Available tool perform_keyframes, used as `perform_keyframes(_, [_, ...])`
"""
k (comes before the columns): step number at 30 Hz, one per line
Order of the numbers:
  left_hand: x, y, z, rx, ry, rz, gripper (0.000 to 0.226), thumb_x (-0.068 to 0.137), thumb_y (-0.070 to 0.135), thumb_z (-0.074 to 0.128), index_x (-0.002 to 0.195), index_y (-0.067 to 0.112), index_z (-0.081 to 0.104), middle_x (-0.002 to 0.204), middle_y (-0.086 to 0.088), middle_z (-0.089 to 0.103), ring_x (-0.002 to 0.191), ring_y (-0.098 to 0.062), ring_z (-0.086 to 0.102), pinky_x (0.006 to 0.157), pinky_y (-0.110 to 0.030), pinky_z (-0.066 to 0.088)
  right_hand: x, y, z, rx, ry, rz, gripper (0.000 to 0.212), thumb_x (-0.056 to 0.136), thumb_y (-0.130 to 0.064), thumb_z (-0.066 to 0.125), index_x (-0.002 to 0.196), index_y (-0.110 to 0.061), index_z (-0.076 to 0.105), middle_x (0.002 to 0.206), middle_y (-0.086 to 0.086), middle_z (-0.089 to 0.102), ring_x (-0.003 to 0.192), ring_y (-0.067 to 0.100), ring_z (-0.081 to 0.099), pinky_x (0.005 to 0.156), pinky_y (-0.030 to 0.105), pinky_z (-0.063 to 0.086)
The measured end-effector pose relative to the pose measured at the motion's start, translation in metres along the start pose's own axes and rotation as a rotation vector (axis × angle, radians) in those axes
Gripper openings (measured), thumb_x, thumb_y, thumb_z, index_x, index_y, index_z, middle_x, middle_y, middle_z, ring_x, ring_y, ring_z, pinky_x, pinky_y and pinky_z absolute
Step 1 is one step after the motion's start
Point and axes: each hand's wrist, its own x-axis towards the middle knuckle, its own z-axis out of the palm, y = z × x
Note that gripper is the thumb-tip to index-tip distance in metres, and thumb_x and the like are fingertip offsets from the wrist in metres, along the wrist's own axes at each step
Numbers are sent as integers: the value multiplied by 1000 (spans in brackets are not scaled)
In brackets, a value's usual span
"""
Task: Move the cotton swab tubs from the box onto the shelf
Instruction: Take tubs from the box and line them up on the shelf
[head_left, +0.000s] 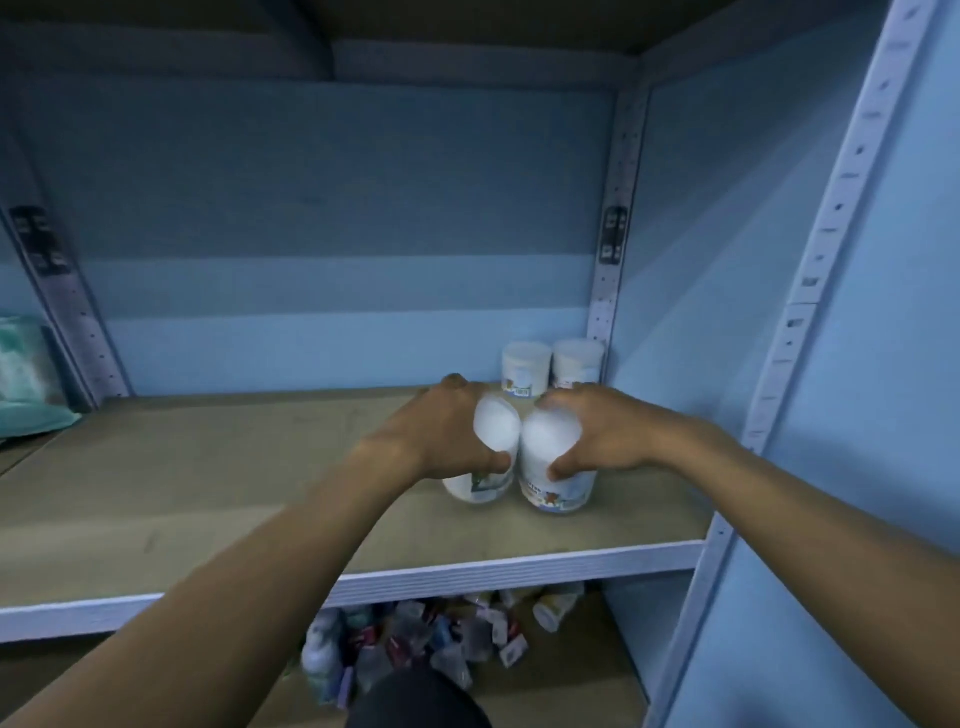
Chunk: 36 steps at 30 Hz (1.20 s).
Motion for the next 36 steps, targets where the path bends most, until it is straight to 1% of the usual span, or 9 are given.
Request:
perform_keyframes(5, [21, 2, 13, 32, -48, 5, 77, 59, 56, 74, 126, 22, 56, 126, -6, 55, 113, -28, 58, 92, -38, 51, 6, 21, 10, 16, -4, 41, 94, 69, -45, 88, 149, -25, 42, 151, 2, 47, 135, 19, 46, 108, 29, 39])
perform_keyframes(9, [29, -16, 20, 62, -94, -36, 90, 61, 56, 75, 138, 17, 49, 137, -9, 50, 123, -28, 54, 100, -37, 47, 19, 23, 23, 40, -31, 55, 94, 69, -48, 86, 149, -30, 41, 148, 4, 46, 134, 21, 46, 109, 34, 40])
perform_keyframes(14, [35, -46, 25, 67, -124, -108, 91, 64, 58, 73, 143, 25, 41, 140, -2, 46, 128, -24, 47, 102, -36, 44, 45, 17, 33, 72, -33, 37, 89, 71, -49, 83, 149, -33, 42, 150, 0, 44, 135, 18, 45, 109, 31, 39])
perform_keyframes(18, [45, -60, 23, 31, -126, -131, 90, 72, 54, 73, 149, 27, 34, 146, 0, 42, 133, -20, 43, 101, -28, 40, 69, 12, 38, 85, -42, 18, 84, 75, -48, 81, 148, -34, 42, 150, -4, 38, 137, 15, 39, 108, 28, 36])
perform_keyframes(22, [59, -67, 16, 8, -98, -138, 74, 72, 54, 78, 135, 26, 52, 134, 1, 49, 122, -20, 51, 94, -30, 46, 94, 8, 43, 107, -32, 11, 77, 78, -44, 79, 146, -36, 43, 149, -5, 35, 135, 15, 40, 104, 26, 37])
perform_keyframes(25, [69, -70, 15, 21, -65, -148, 65, 69, 56, 80, 124, 28, 60, 126, 3, 49, 121, -20, 47, 96, -37, 47, 111, 7, 46, 103, -29, 8, 75, 79, -43, 78, 145, -37, 42, 147, -4, 37, 134, 17, 42, 101, 27, 38])
perform_keyframes(27, [77, -73, 16, 40, -48, -147, 62, 70, 55, 80, 123, 28, 61, 126, 3, 51, 123, -21, 46, 98, -39, 47, 121, 7, 48, 85, -11, -4, 74, 80, -44, 77, 145, -37, 43, 147, -4, 40, 135, 17, 41, 100, 26, 37])
perform_keyframes(31, [96, -82, 20, 60, -24, -135, 61, 73, 52, 79, 125, 26, 62, 130, 1, 55, 124, -21, 49, 100, -37, 45, 141, 10, 51, 55, 31, -12, 71, 79, -47, 75, 143, -36, 46, 146, -1, 45, 134, 21, 42, 105, 35, 40])
perform_keyframes(36, [123, -98, 23, 77, -8, -134, 57, 76, 49, 77, 126, 28, 61, 134, 3, 55, 122, -19, 51, 99, -35, 47, 171, 14, 55, 30, 72, -32, 68, 83, -47, 72, 144, -33, 45, 144, 0, 48, 130, 22, 47, 96, 33, 42])
